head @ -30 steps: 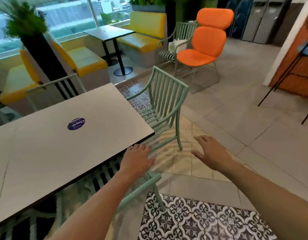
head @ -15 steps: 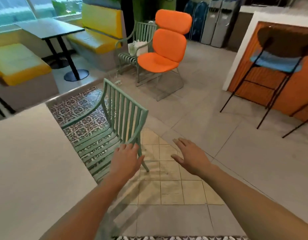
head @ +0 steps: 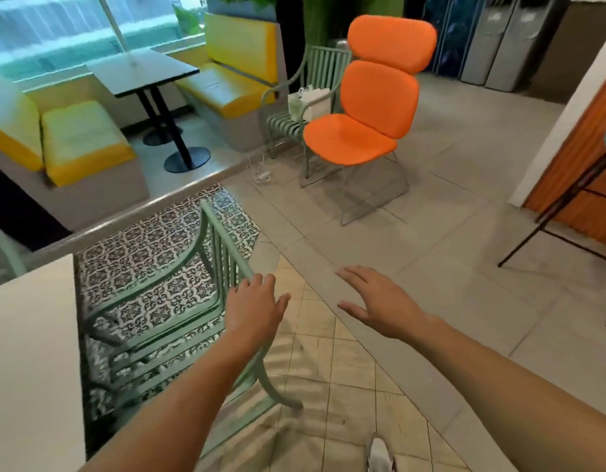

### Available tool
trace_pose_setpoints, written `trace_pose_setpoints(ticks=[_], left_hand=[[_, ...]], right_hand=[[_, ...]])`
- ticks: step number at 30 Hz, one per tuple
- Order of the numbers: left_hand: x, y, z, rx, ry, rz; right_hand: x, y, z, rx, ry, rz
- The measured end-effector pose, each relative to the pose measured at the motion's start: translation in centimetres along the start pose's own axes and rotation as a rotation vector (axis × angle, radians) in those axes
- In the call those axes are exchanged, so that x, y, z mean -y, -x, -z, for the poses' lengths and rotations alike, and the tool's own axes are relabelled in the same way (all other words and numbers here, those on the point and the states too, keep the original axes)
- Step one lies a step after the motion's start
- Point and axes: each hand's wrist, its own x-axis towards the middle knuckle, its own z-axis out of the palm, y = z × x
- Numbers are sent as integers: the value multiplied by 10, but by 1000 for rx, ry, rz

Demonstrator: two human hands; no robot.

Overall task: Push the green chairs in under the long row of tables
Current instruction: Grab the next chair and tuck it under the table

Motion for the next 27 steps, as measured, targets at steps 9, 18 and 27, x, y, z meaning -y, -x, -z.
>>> trace_pose_setpoints(ticks=[9,18,27], left_hand=[[23,-133,-11,49,81,361],[95,-234,-38,-2,118,689],[108,-206,-45,160,265,1190]], right_hand=[[-31,-218,20,99,45,398],[9,-420,-23,234,112,817],[70,-534,-66,493,232,1251]])
